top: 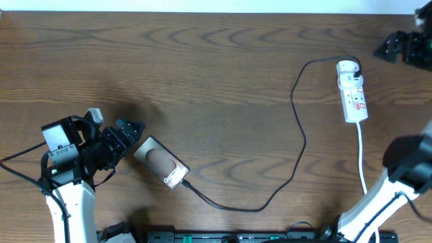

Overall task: Plug charger to phone and switch on socket
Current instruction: 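Lift the right gripper up and away from the power strip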

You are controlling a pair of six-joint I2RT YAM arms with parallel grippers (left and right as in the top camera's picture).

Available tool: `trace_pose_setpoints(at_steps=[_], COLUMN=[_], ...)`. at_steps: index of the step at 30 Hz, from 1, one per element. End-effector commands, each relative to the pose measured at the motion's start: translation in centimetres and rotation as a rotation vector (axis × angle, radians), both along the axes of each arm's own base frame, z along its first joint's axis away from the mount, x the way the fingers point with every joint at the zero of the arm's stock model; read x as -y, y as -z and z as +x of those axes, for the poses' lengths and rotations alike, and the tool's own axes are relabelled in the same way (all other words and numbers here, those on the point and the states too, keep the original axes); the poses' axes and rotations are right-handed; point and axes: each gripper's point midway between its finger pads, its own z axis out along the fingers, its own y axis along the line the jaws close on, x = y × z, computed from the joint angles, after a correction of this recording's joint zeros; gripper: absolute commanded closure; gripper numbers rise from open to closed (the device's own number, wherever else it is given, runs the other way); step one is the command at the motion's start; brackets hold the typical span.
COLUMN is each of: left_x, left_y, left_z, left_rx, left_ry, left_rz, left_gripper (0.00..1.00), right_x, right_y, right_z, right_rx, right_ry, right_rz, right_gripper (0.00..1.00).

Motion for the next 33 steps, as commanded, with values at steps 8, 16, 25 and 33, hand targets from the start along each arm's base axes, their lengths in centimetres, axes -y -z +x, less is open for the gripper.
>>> trace_pose_setpoints(at_steps=[8, 16, 25, 33], left_x=[-0.4, -0.4, -0.4, -0.4], left_y=[-0.5, -0.5, -0.5, -0.5], left_z=[0.3, 0.3, 0.3, 0.2], left_rx=[0.016, 0.016, 0.016, 0.011], left_ry=[-0.006, -0.006, -0.006, -0.004], left_rz=[0.021, 0.021, 0.021, 0.022], left_gripper=[0.08, 0.08, 0.08, 0.08], right_x=[-1.6, -1.6, -1.6, -1.6], right_y=[-7.6, -7.5, -7.5, -7.5], right_z=[-2.8, -2.8, -2.8, -2.8], right_rx=[0.162, 0.161, 0.16, 0.161], right_ry=[0.012, 0.013, 0.013, 0.013], right_rz=[-0.083, -0.083, -0.082, -0.083], right_gripper=[0.01, 0.01, 0.01, 0.01])
